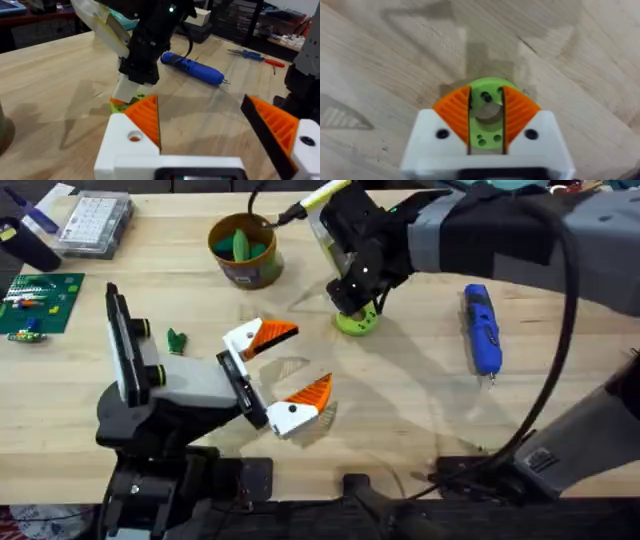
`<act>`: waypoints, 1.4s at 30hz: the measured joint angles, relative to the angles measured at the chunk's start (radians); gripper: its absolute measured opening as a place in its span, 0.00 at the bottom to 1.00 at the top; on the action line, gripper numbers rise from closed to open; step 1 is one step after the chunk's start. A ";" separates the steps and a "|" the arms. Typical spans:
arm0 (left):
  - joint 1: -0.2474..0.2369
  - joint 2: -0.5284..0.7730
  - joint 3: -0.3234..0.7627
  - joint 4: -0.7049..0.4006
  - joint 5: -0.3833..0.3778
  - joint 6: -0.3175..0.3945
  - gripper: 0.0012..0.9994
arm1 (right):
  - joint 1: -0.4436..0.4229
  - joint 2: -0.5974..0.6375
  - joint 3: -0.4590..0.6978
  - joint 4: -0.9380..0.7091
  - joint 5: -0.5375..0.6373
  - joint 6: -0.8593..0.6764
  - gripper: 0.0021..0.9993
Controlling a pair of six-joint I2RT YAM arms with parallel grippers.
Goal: Pick up the gripper from the table and insert it into the empty holder that is missing its gripper. Then pick up a screw, insert it into the mounting hole, and use the screwdriver to tighten it. Finally, clean up the table by picking up the vegetable and placing it into the bucket.
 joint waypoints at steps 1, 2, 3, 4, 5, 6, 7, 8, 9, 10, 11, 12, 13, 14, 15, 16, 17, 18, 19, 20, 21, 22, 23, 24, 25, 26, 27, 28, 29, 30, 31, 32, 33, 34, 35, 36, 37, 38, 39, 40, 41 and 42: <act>0.000 0.000 0.000 0.000 0.000 0.000 0.99 | -0.001 0.001 0.001 0.005 -0.001 0.001 0.01; 0.000 0.000 0.000 0.000 0.000 0.000 0.99 | -0.001 0.002 0.001 0.004 -0.001 0.001 0.00; 0.000 0.000 0.000 0.000 0.000 0.000 0.99 | -0.001 0.003 0.001 0.003 -0.001 0.001 0.00; 0.000 0.000 0.000 0.000 0.000 0.000 0.99 | -0.001 0.003 0.001 0.002 -0.001 0.001 0.00; 0.000 0.000 0.000 0.000 0.000 0.000 0.99 | -0.001 0.003 0.001 0.002 -0.001 0.001 0.00; 0.000 0.000 0.000 0.000 0.000 0.000 0.99 | -0.001 0.003 0.001 0.001 -0.001 0.001 0.00; 0.000 0.000 0.000 0.000 0.000 0.000 0.99 | -0.001 0.003 0.001 0.001 -0.001 0.001 0.00; 0.000 0.000 0.000 0.000 0.000 0.000 0.99 | -0.001 0.003 0.001 0.001 -0.001 0.001 0.00; 0.000 0.000 0.000 0.000 0.000 0.000 0.99 | -0.001 0.003 0.001 0.000 -0.001 0.001 0.00; 0.000 0.000 0.000 0.000 0.000 0.000 0.99 | -0.001 0.003 0.001 0.000 -0.001 0.001 0.00; 0.000 0.000 0.000 0.000 0.000 0.000 0.99 | -0.001 0.003 0.001 0.000 -0.001 0.001 0.00; 0.000 0.000 0.000 0.000 0.000 0.000 0.99 | -0.001 0.003 0.001 0.000 -0.001 0.001 0.00; 0.000 0.000 0.000 0.000 0.000 0.000 0.99 | -0.001 0.003 0.001 -0.001 -0.001 0.001 0.00; 0.000 0.000 0.000 0.000 0.000 0.000 0.99 | -0.001 0.003 0.001 -0.001 -0.001 0.001 0.00; 0.000 0.000 0.000 0.000 0.000 0.000 0.99 | -0.001 0.003 0.001 -0.001 -0.001 0.001 0.00; 0.000 0.000 0.000 0.000 0.000 0.000 0.99 | -0.001 0.003 0.001 -0.001 -0.001 0.001 0.00; 0.000 0.000 0.000 0.000 0.000 0.000 0.99 | -0.001 0.003 0.001 -0.001 -0.001 0.001 0.00; 0.000 0.000 0.000 0.000 0.000 0.000 0.99 | -0.001 0.003 0.001 -0.001 -0.001 0.001 0.00; 0.000 0.000 0.000 0.000 0.000 0.000 0.99 | -0.001 0.003 0.001 -0.002 -0.001 0.001 0.00; 0.000 0.000 0.000 0.000 0.000 0.000 0.99 | -0.001 0.003 0.002 -0.003 -0.001 0.001 0.00; 0.000 0.000 0.000 0.000 0.000 0.000 0.99 | -0.001 0.003 0.002 -0.005 -0.001 0.001 0.00; 0.000 0.000 0.000 0.000 0.000 0.000 0.99 | -0.001 0.003 0.003 -0.010 -0.001 0.001 0.00; 0.000 0.000 0.000 0.000 0.000 0.000 0.99 | -0.001 0.003 0.006 -0.019 -0.001 0.001 0.00; 0.000 0.000 0.000 0.000 0.000 0.000 0.99 | -0.001 0.003 0.010 -0.030 -0.001 0.001 0.00; 0.000 0.000 0.000 0.000 0.000 0.000 0.99 | -0.001 0.003 0.016 -0.042 -0.001 0.001 0.00; 0.000 0.000 0.000 0.000 0.000 0.000 0.99 | -0.001 0.003 0.024 -0.054 -0.001 0.001 0.00; 0.000 0.000 0.000 0.000 0.000 0.000 0.99 | -0.001 0.003 0.032 -0.067 -0.001 0.001 0.00; 0.000 0.000 0.000 0.000 0.000 0.000 0.99 | -0.001 0.003 0.042 -0.081 -0.001 0.001 0.00; 0.000 0.000 0.000 0.000 0.000 0.000 0.99 | -0.001 0.003 0.053 -0.092 -0.001 0.001 0.00; 0.000 0.000 0.000 0.000 0.000 0.000 0.99 | -0.001 0.003 0.064 -0.103 -0.001 0.001 0.00; 0.000 0.000 0.000 0.000 0.000 0.000 0.99 | -0.001 0.003 0.077 -0.120 -0.001 0.001 0.00; 0.000 0.000 0.000 0.000 0.000 0.000 0.99 | -0.001 0.003 0.090 -0.133 -0.001 0.001 0.00; 0.000 0.000 0.000 0.000 0.000 0.000 0.99 | -0.001 0.003 0.104 -0.145 -0.001 0.001 0.00; 0.000 0.000 0.000 0.000 0.000 0.000 0.99 | -0.001 0.003 0.114 -0.153 -0.001 0.001 0.00; 0.000 0.000 0.000 0.000 0.000 0.000 0.99 | -0.001 0.003 0.125 -0.161 -0.001 0.001 0.00; 0.000 0.000 0.000 0.000 0.000 0.000 0.99 | -0.001 0.003 0.133 -0.169 -0.001 0.001 0.00; 0.000 0.000 0.000 0.000 0.000 0.000 0.99 | -0.001 0.003 0.140 -0.177 -0.001 0.001 0.00; 0.000 0.000 0.000 0.000 0.000 0.000 0.99 | -0.001 0.003 0.146 -0.182 -0.001 0.002 0.01; 0.000 0.000 0.000 0.000 0.000 0.000 0.99 | -0.001 0.003 0.149 -0.186 -0.001 0.003 0.06; 0.000 0.000 0.000 0.000 0.000 0.000 0.99 | -0.001 0.003 0.151 -0.194 -0.001 -0.003 0.16; 0.000 0.000 0.000 0.000 0.000 0.000 0.99 | -0.001 0.003 0.152 -0.203 -0.001 -0.003 0.23; 0.000 0.000 0.000 0.000 0.000 0.000 0.99 | -0.001 0.003 0.153 -0.216 -0.001 0.000 0.27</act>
